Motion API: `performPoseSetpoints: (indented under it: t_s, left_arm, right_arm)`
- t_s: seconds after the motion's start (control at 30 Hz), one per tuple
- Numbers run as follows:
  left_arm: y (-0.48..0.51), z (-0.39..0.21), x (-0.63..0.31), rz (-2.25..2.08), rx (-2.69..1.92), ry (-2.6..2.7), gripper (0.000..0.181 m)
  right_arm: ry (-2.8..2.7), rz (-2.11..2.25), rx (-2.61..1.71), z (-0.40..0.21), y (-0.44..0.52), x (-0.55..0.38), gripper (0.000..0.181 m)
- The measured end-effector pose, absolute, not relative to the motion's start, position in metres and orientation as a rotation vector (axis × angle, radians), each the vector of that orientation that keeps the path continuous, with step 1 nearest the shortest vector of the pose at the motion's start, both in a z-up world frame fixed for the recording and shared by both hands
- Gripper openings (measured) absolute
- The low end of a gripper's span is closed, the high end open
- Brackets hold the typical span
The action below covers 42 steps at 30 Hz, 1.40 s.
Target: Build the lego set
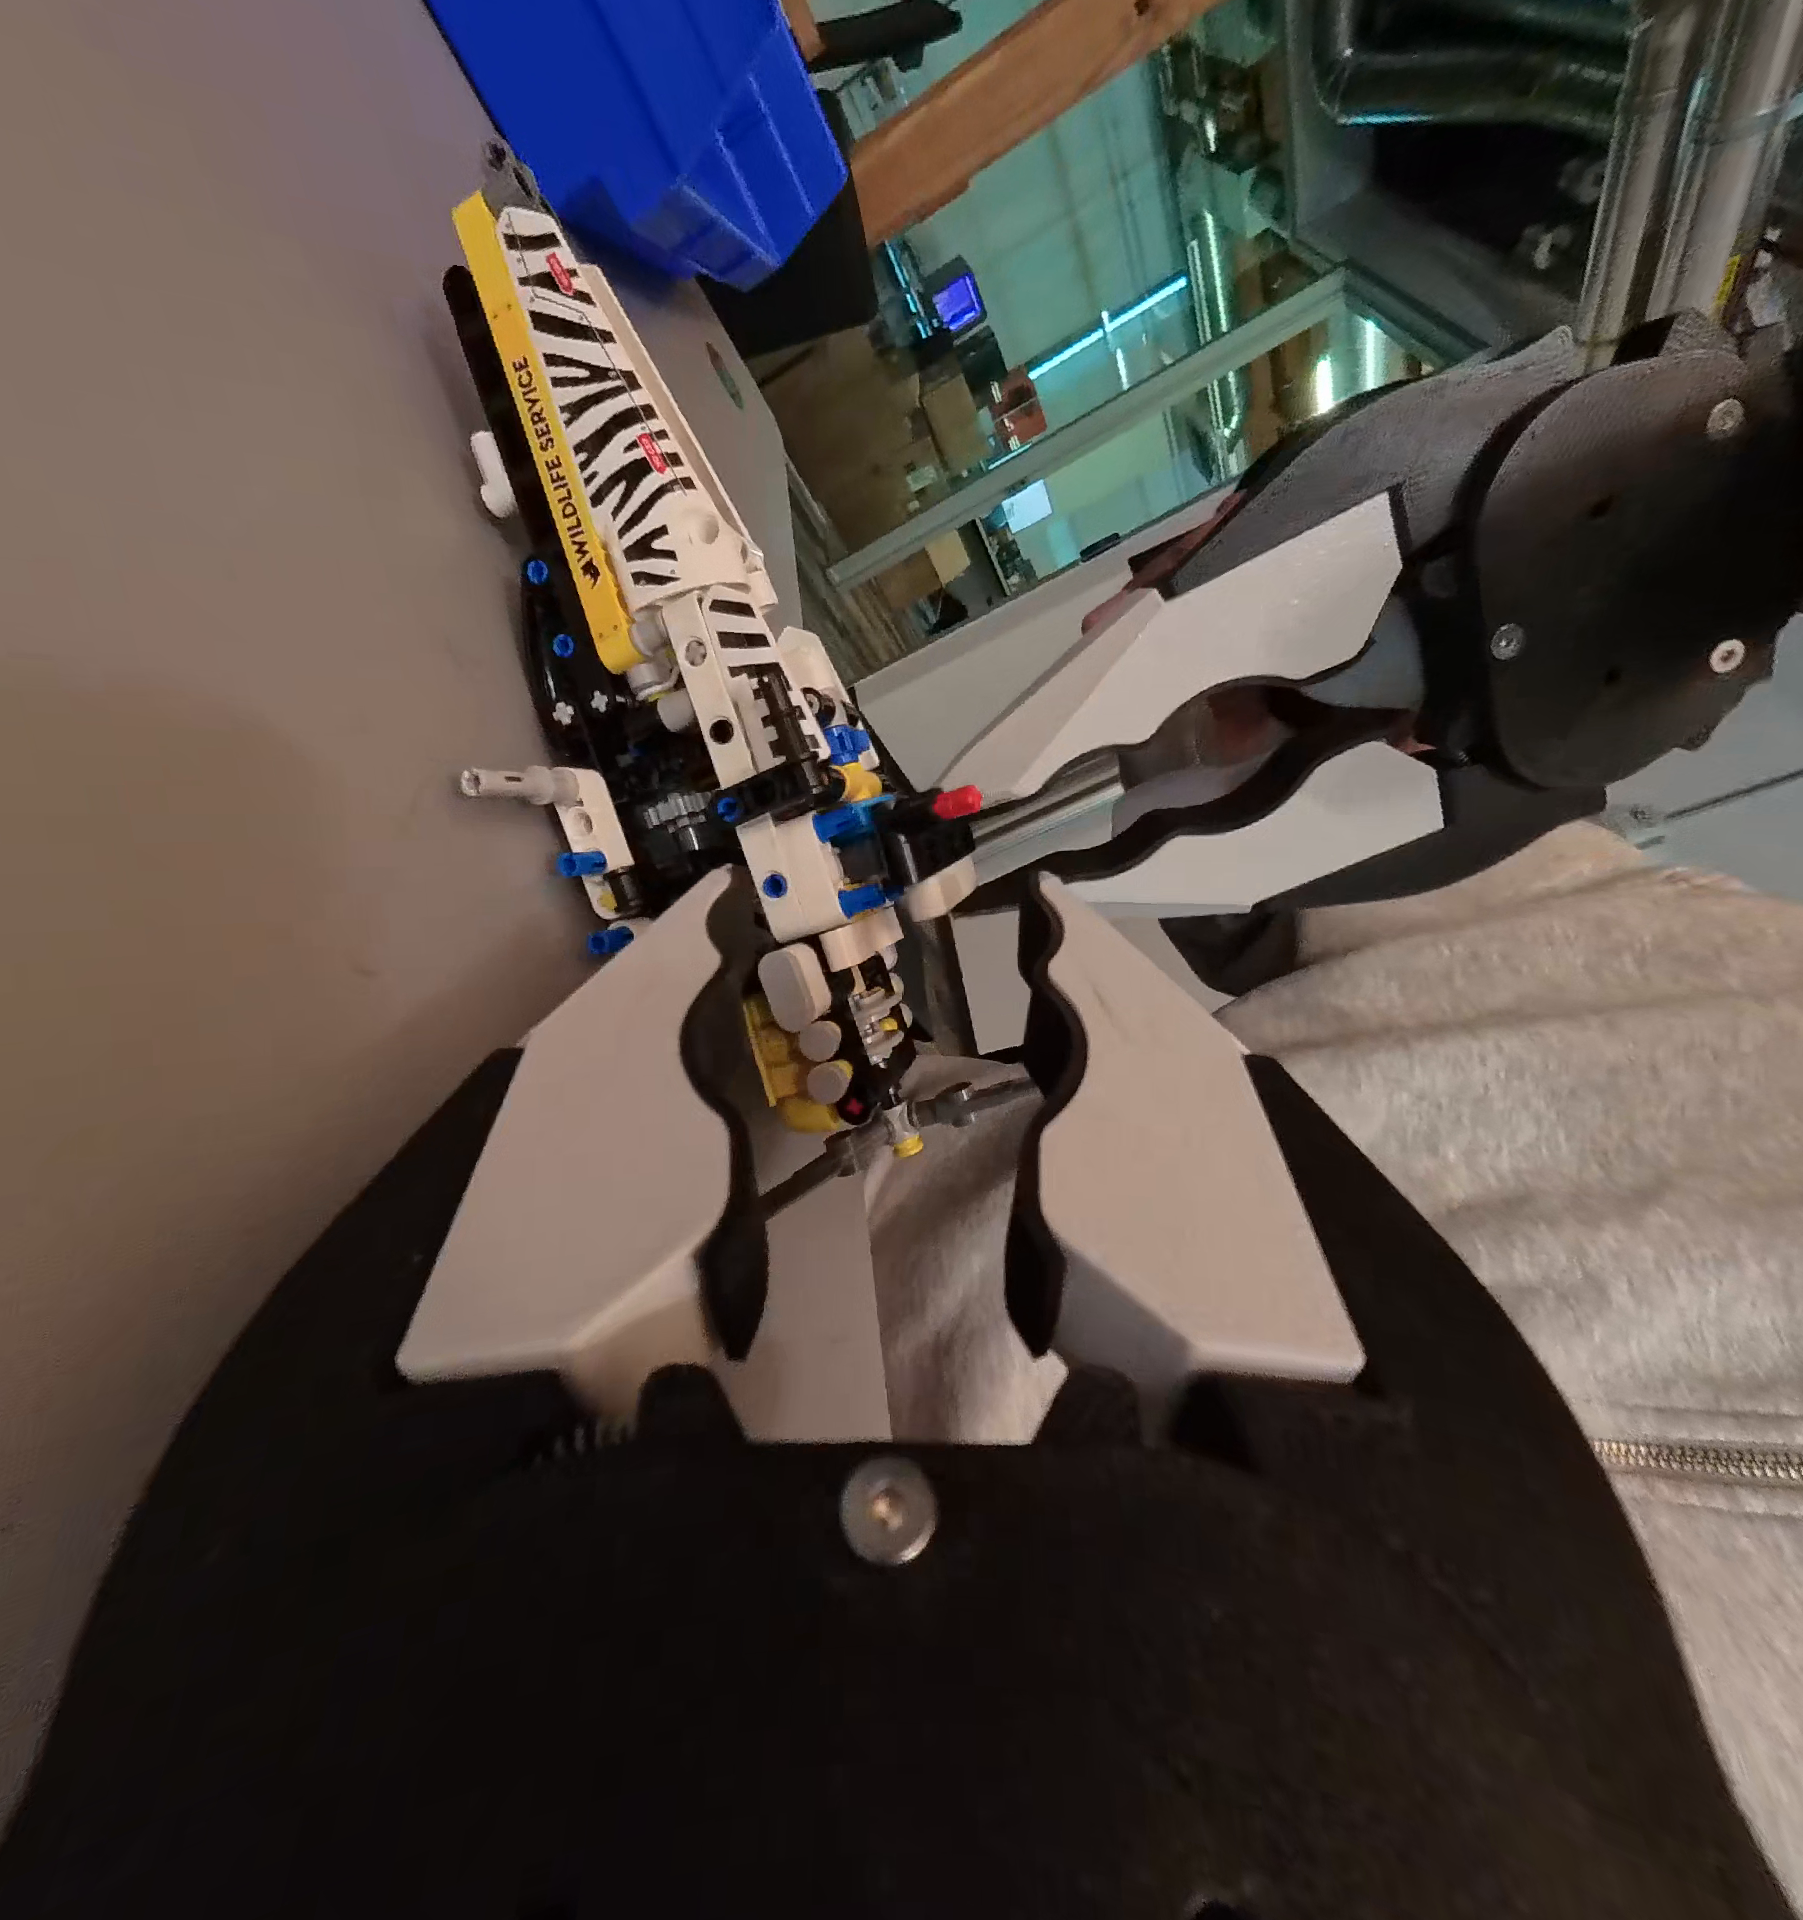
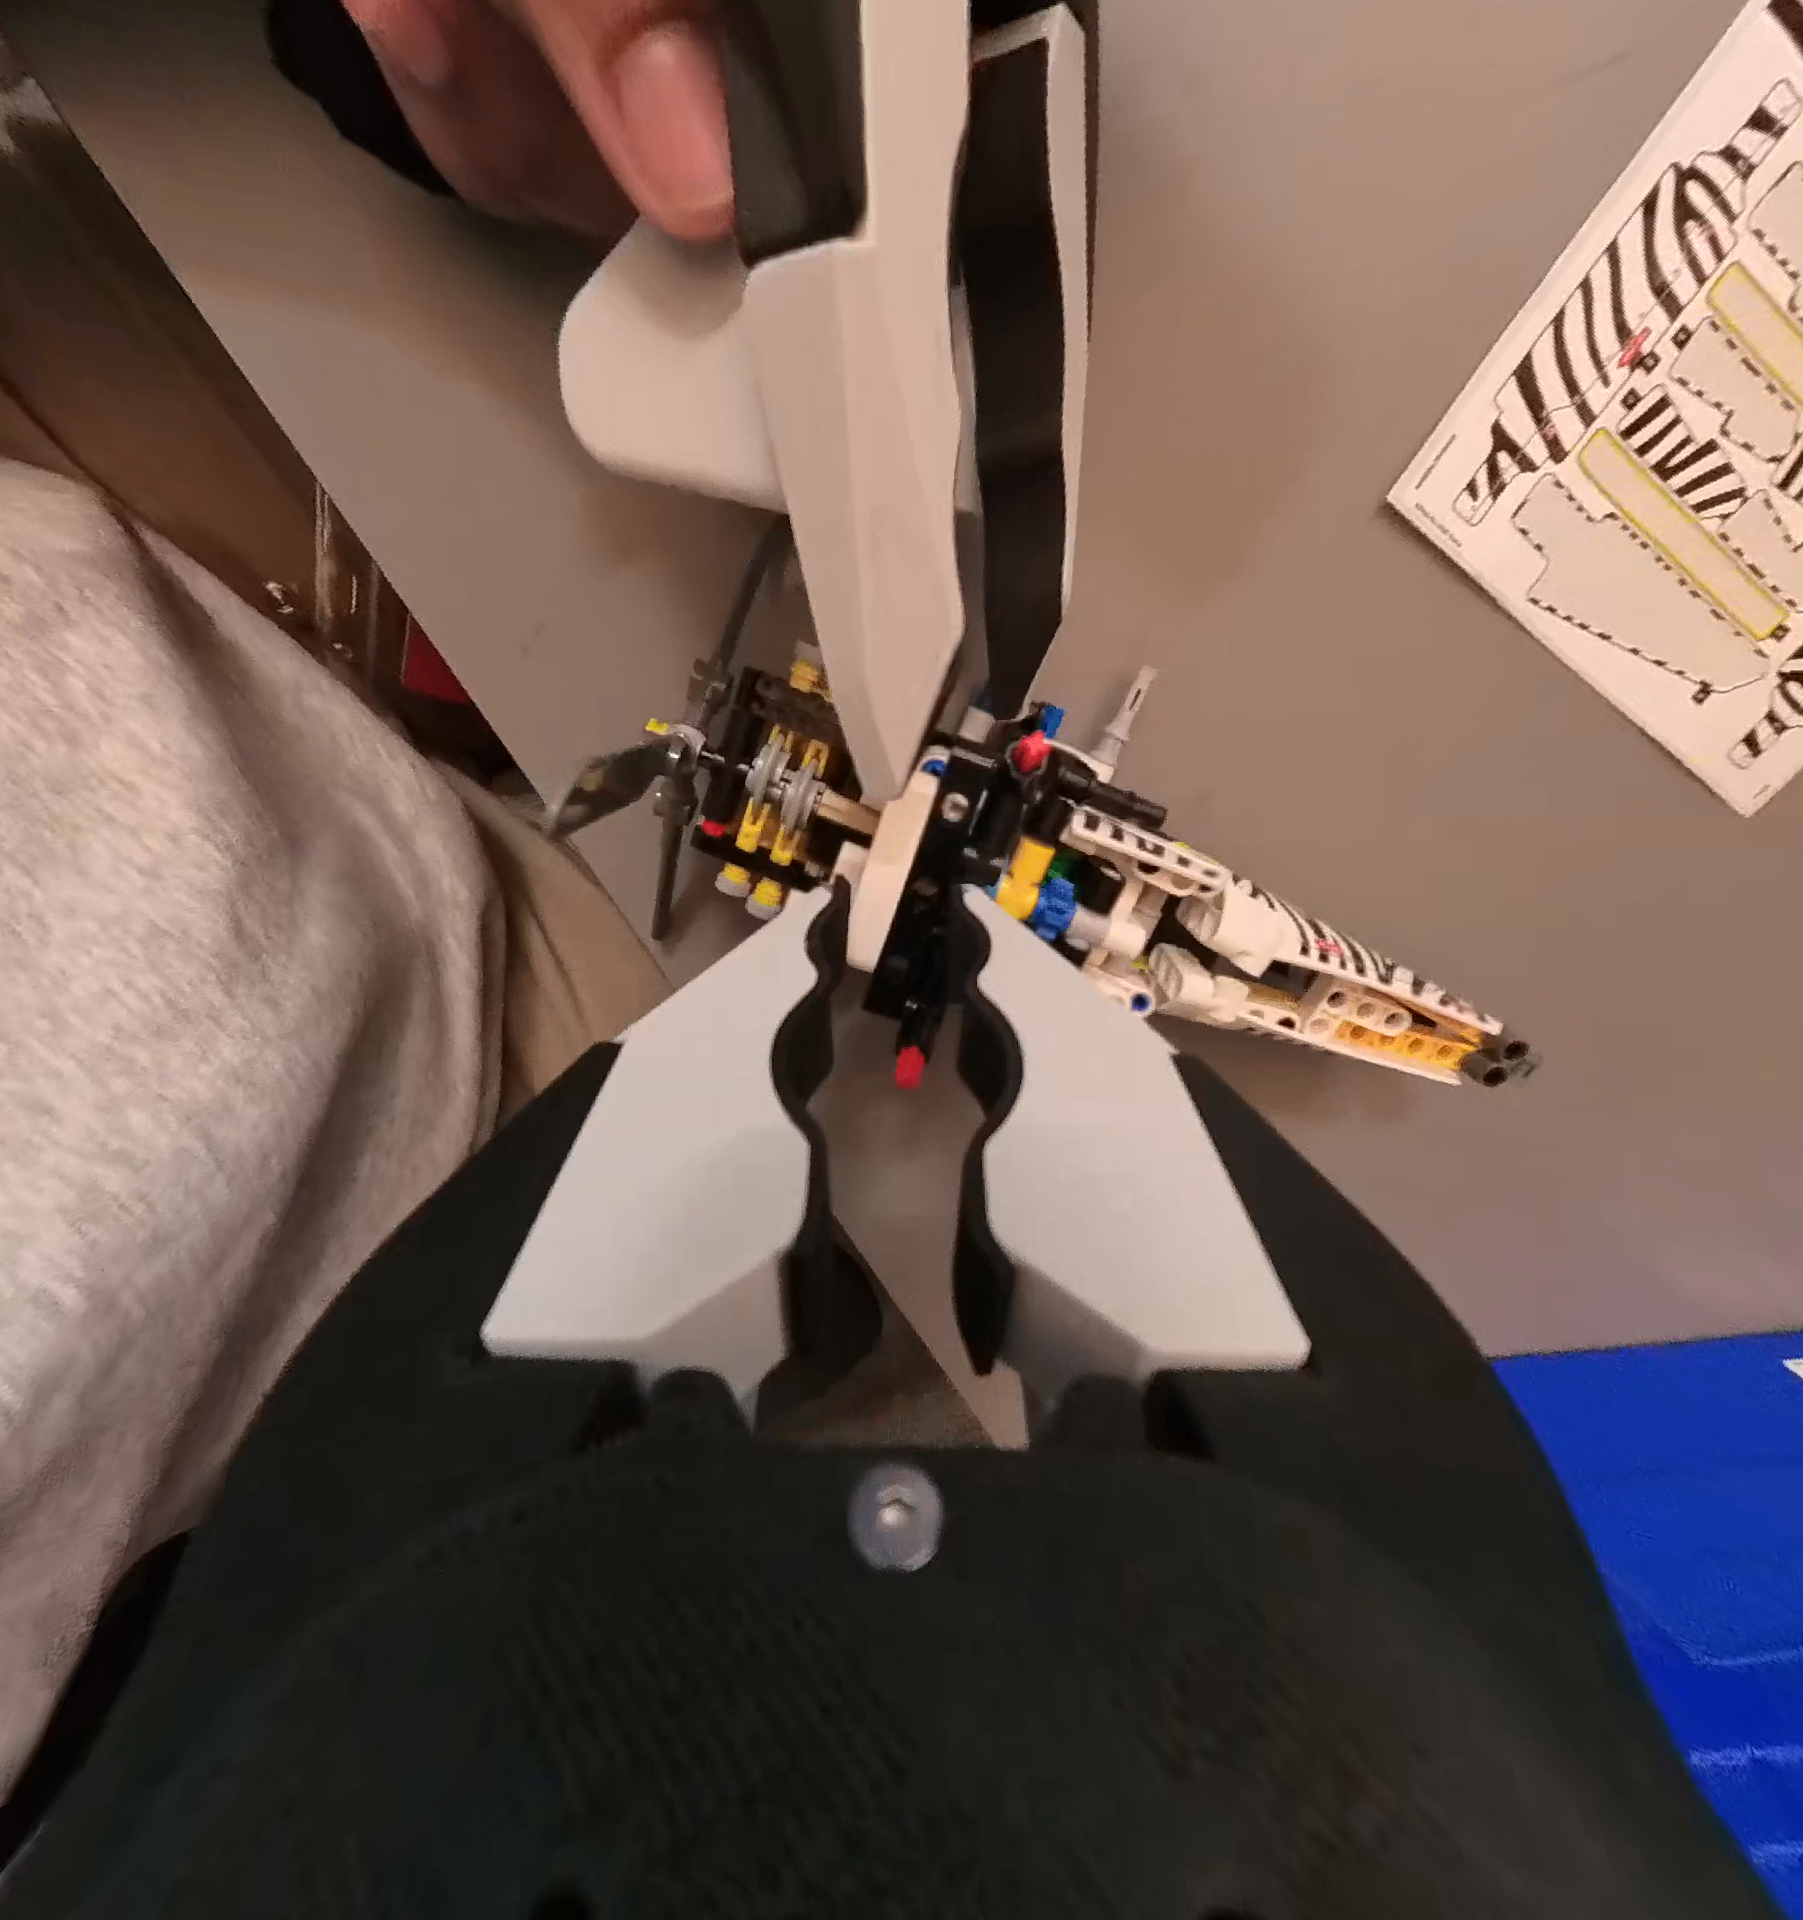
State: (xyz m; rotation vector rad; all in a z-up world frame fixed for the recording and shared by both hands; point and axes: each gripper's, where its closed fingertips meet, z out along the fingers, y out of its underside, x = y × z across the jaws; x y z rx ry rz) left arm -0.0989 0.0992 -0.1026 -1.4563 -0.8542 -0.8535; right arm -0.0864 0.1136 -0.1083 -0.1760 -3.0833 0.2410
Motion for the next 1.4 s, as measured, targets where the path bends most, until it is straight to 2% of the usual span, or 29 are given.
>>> performPoseSetpoints:
  t_s: [0.23, 0.57, 0.73, 1.4]
  left_arm:
    - [0.102, -0.112, -0.103, -0.809, -1.507, -0.894, 0.034]
    - [0.106, -0.109, -0.104, -0.799, -1.479, -0.886, 0.022]
    - [0.106, -0.102, -0.106, -0.793, -1.426, -0.875, 0.007]
    - [0.105, -0.102, -0.104, -0.780, -1.423, -0.874, 0.005]
  right_arm:
    - [-3.083, 0.196, -0.205, -0.111, 0.112, -0.086, 0.016]
    - [-2.989, 0.253, -0.142, -0.112, 0.116, -0.089, 0.017]
    - [-2.980, 0.348, -0.151, -0.108, 0.115, -0.087, 0.026]
    - [-2.800, 0.594, -0.266, -0.102, 0.120, -0.095, 0.023]
